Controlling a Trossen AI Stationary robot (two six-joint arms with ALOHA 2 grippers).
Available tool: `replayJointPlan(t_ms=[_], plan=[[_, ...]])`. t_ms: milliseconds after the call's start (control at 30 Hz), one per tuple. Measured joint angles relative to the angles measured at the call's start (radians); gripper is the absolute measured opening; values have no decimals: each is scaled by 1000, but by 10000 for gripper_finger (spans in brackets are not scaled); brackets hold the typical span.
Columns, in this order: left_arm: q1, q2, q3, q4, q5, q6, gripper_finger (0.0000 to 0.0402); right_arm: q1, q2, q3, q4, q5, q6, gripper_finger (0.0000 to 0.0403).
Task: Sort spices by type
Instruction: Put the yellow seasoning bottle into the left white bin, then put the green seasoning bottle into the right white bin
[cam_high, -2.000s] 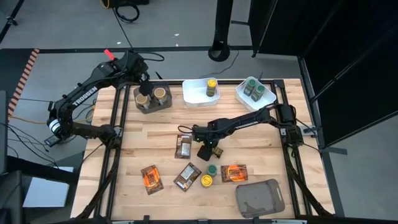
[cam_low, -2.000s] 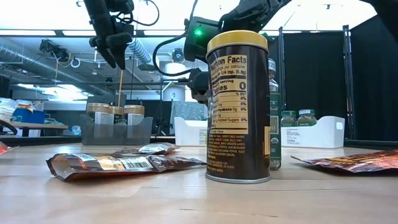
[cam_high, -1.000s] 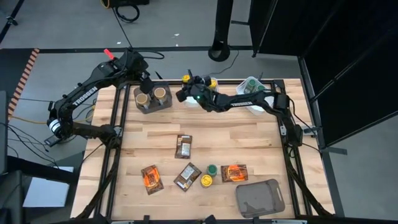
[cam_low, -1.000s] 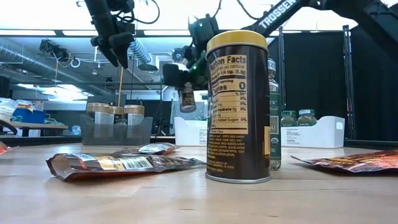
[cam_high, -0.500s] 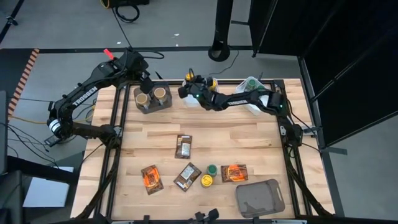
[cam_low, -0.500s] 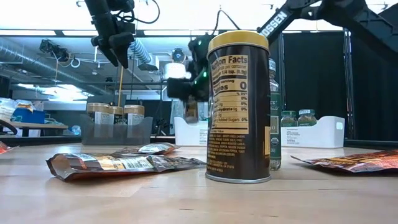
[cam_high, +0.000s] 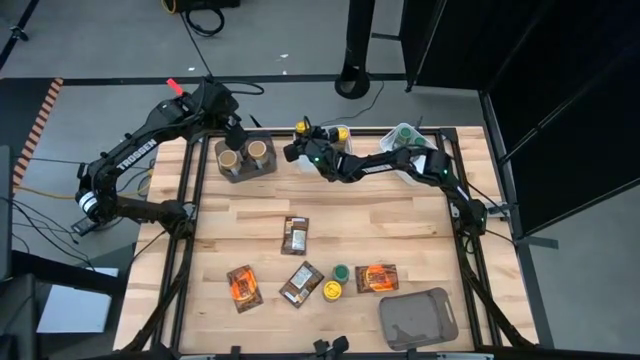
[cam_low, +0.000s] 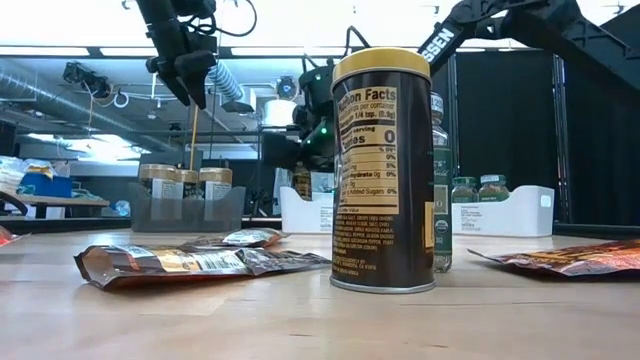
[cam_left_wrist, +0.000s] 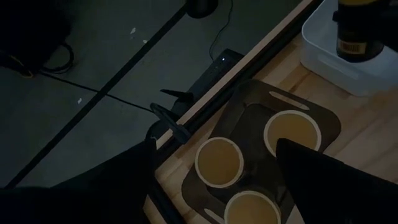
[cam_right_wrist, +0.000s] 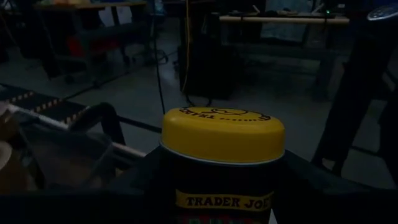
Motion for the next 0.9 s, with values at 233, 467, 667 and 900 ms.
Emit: replayJointPlan(t_ms=[233,467,667,900], plan=[[0,0,0,0,0,0,337,-3,0,0,3,-16,11,211],[0,0,0,0,0,0,337,-4,0,0,5,-16,42,333],[0,0,0,0,0,0,337,-3,0,1,6,-17,25,330],[0,0,0,-1,1,0,337,0,-20,1,8,-17,-59,292]])
